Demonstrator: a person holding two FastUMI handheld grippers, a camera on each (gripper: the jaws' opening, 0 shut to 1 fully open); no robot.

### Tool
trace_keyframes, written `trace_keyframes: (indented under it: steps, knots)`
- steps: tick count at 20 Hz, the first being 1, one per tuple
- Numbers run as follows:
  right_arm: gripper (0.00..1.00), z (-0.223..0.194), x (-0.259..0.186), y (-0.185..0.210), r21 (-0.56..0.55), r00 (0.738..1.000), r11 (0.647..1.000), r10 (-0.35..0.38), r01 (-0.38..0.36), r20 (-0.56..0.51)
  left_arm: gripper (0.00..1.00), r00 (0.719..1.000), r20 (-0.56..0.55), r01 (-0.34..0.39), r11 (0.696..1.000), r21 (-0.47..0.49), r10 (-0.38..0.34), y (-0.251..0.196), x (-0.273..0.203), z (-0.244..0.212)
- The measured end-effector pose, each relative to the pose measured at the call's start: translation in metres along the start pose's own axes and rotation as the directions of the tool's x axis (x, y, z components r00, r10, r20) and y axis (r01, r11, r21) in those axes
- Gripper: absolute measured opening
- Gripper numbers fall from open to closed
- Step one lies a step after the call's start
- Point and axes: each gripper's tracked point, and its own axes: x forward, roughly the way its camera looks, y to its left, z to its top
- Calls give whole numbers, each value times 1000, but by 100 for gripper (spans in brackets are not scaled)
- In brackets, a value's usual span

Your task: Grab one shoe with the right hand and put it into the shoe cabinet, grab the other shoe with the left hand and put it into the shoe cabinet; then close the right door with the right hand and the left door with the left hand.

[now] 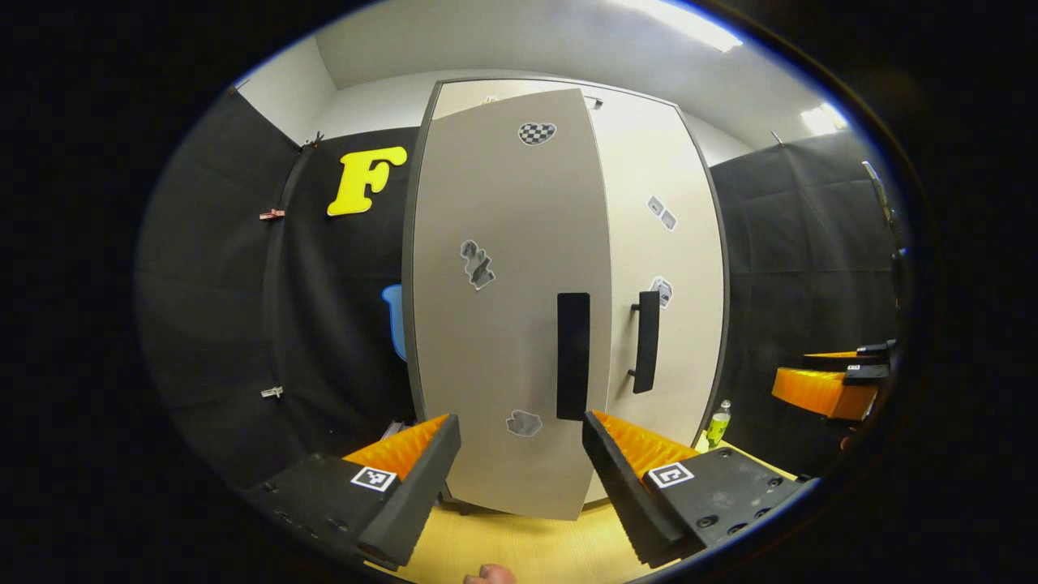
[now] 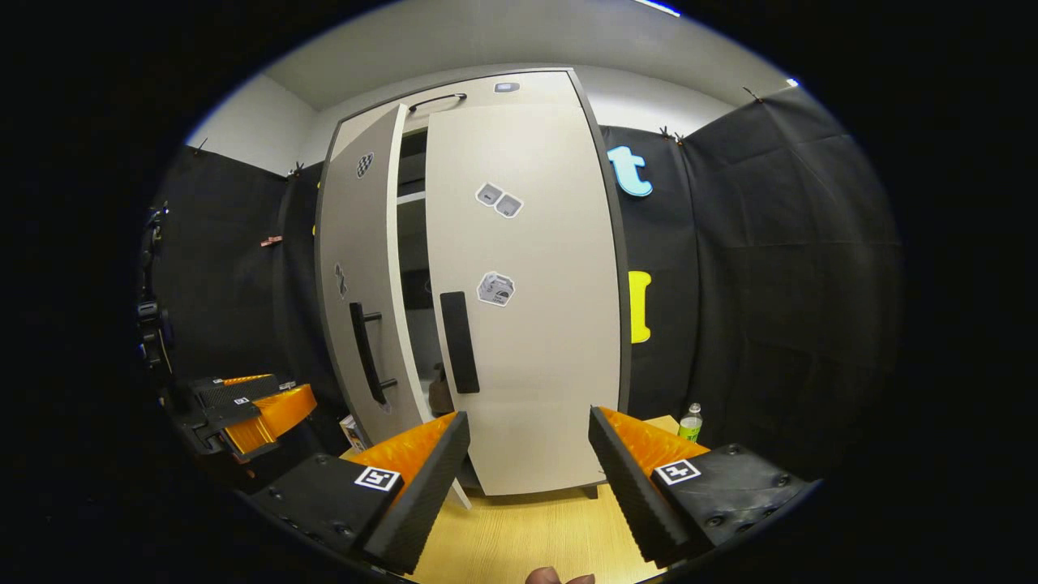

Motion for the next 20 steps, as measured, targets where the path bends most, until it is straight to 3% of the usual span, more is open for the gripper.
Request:
trace_keyframes:
  steps: [4,12,20]
  knots:
    - [98,-2,-2,0,-23,1000,1000,4,-4,8,96,1000,-7,-13,999,41,13,6,-4,-1]
    - [98,-6,2,-6,-53,1000,999,4,-3,19,96,999,-46,30,999,23,-29,-12,-13,-10]
    - [98,-13,5,9,-23,1000,1000,-7,7,-2,96,999,-29,43,997,59,-41,-12,-19,-18]
